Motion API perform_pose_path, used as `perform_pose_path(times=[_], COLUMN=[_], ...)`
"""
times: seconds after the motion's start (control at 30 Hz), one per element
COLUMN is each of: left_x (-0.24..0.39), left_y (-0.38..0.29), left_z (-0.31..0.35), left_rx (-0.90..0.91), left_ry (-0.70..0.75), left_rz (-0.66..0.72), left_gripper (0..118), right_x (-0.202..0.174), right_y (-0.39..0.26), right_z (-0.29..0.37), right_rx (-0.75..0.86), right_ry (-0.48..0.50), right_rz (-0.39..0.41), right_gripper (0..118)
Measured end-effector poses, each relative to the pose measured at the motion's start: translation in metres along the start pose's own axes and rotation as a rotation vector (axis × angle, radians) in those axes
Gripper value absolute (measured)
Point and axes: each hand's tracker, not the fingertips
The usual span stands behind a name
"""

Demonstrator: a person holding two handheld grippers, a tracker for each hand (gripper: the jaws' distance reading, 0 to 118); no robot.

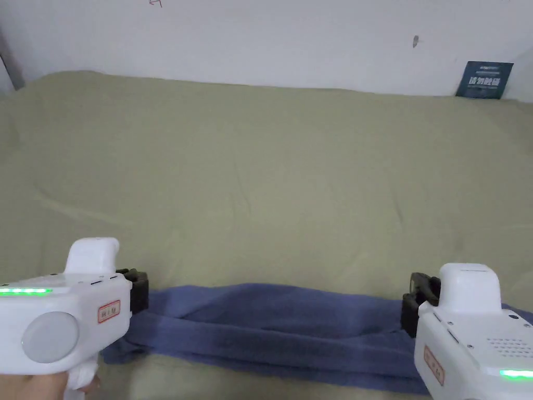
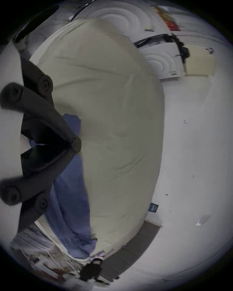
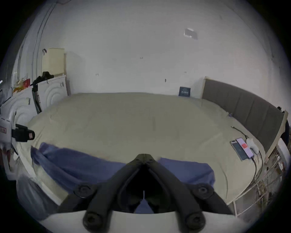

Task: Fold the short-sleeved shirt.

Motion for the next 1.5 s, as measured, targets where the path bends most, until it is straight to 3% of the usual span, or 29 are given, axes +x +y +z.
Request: perform_pose_path(times=[0.1,0.4,0.67,0.7,0.73,0.77,0.8,0.83,0.97,1.1,1.2,1.23,1.27,1.3,1.37,1.5], left_x=[-0.020,-0.100,-0.126,-0.126,-0.126,-0.125,-0.127,-0.126,-0.126,-0.112,-0.089,-0.088,-0.086,-0.087,-0.086,-0.098], left_y=[0.008,0.038,0.037,0.037,0.035,0.034,0.032,0.030,0.024,0.017,0.015,0.018,0.020,0.022,0.015,0.017], left_z=[0.003,-0.018,-0.048,-0.049,-0.051,-0.053,-0.058,-0.061,-0.068,-0.082,-0.086,-0.086,-0.084,-0.082,-0.082,-0.072], left_rx=[-0.028,-0.301,-0.434,-0.431,-0.436,-0.449,-0.474,-0.476,-0.472,-0.521,-0.521,-0.523,-0.523,-0.505,-0.509,-0.464], left_ry=[-0.032,-0.316,-0.456,-0.457,-0.488,-0.527,-0.547,-0.563,-0.584,-0.730,-0.680,-0.690,-0.672,-0.629,-0.551,-0.545], left_rz=[0.080,0.329,0.376,0.366,0.374,0.379,0.379,0.383,0.422,0.482,0.427,0.431,0.434,0.426,0.425,0.487], left_gripper=[0,0,2,11,35,84,116,118,118,117,115,106,62,7,7,8], right_x=[-0.018,-0.051,-0.057,-0.057,-0.056,-0.056,-0.055,-0.054,-0.053,-0.054,-0.053,-0.052,-0.051,-0.048,-0.045,-0.036], right_y=[-0.001,-0.005,-0.013,-0.013,-0.012,-0.012,-0.012,-0.011,-0.013,-0.018,-0.019,-0.019,-0.019,-0.019,-0.018,-0.013], right_z=[0.000,0.002,0.003,0.004,0.004,0.003,0.002,0.002,0.000,0.000,0.001,0.002,0.002,0.003,0.004,0.010], right_rx=[0.015,0.044,0.047,0.047,0.043,0.040,0.039,0.036,0.019,0.003,-0.004,-0.004,-0.004,-0.005,-0.004,0.008], right_ry=[0.027,0.057,0.059,0.059,0.058,0.057,0.056,0.059,0.067,0.073,0.076,0.072,0.070,0.070,0.069,0.068], right_rz=[0.008,0.094,0.085,0.088,0.091,0.094,0.094,0.089,0.067,0.072,0.060,0.062,0.061,0.056,0.045,0.029], right_gripper=[0,0,0,0,0,0,0,0,0,0,0,0,0,0,0,0])
